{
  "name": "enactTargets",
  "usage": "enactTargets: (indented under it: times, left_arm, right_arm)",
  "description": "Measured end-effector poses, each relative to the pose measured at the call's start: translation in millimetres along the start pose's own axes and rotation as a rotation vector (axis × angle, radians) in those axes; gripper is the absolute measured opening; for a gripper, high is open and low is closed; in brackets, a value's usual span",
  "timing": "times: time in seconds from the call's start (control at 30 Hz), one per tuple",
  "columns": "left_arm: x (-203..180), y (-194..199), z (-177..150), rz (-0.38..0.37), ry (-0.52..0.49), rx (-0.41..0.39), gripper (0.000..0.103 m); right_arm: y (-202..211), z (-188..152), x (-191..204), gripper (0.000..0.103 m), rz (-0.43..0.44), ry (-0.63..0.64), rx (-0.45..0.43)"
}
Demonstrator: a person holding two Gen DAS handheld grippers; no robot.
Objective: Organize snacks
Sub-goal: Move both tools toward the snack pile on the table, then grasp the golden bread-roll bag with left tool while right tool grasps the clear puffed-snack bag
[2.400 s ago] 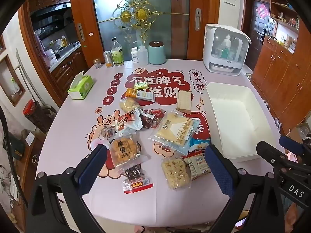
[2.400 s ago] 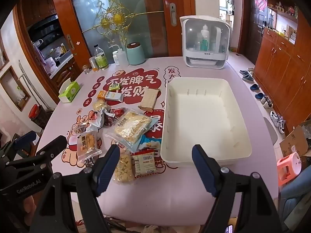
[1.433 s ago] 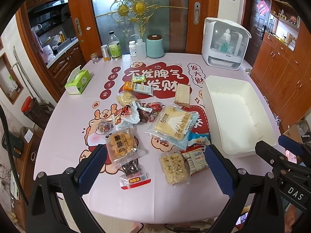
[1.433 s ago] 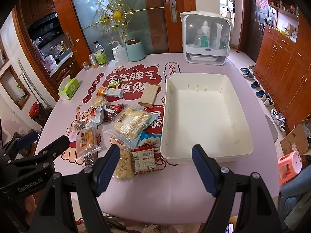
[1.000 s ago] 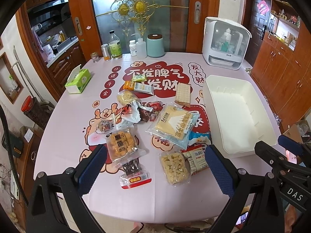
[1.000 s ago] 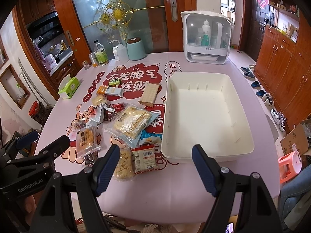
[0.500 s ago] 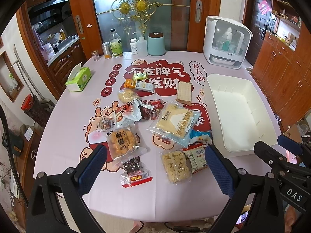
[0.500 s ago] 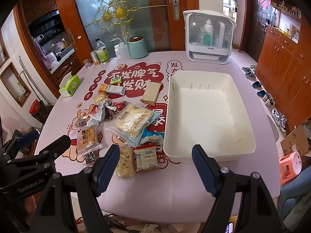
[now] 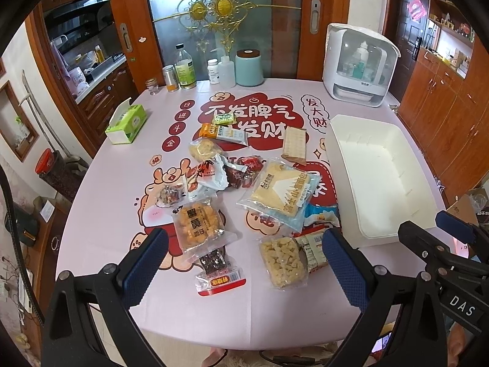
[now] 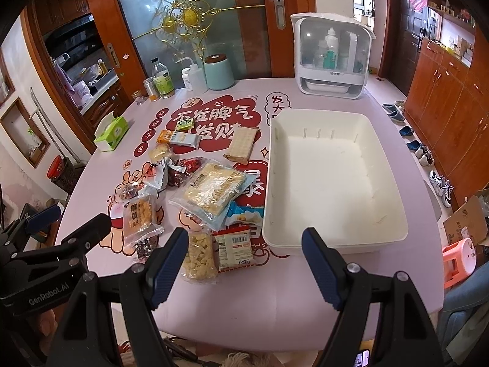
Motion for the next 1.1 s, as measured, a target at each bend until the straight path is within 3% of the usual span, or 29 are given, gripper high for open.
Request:
enactTargets:
  times: [0.17, 0.5, 0.63, 0.87, 1.1]
  left_arm:
    - [2.9, 0.2, 2.2, -0.001, 0.0, 0.002, 0.1]
    - [52.1, -12.7, 23.7, -0.002, 0.017, 0.074, 0.1]
    - [77.3, -29.4, 31.6, -0.007, 0.042, 0.125, 0.1]
    - [130.6, -72.9, 39.5, 0.058, 0.048, 0.21, 0.1]
    - [158.7, -129.0, 26.4, 0.047, 0.017, 0.361, 0.1]
  right_arm:
    - [-1.2, -0.2, 12.4, 0.077, 0.001, 0.0, 0.003]
    - [-10.2, 17.8, 32.0, 0.077, 0.007, 0.003, 0.07]
    - [-23.2, 22.3, 43.0, 0.077, 0.015, -0.013, 0.119]
    - [-67.9, 17.3, 63.6, 0.077, 0.021, -0.055, 0.229]
    - [-114.2, 3.3, 72.6, 0.077, -0.022, -0.114, 0.312]
Point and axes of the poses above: each gripper's, at about its wrist camera, not at the fingertips, and y roughly against the way its jaws point, x to its left, z to its top, the point moved 2 cm from there along -y, roughly the way its jaws point, and after that the axes turned 15 degrees about x, right-handed, at the moved point
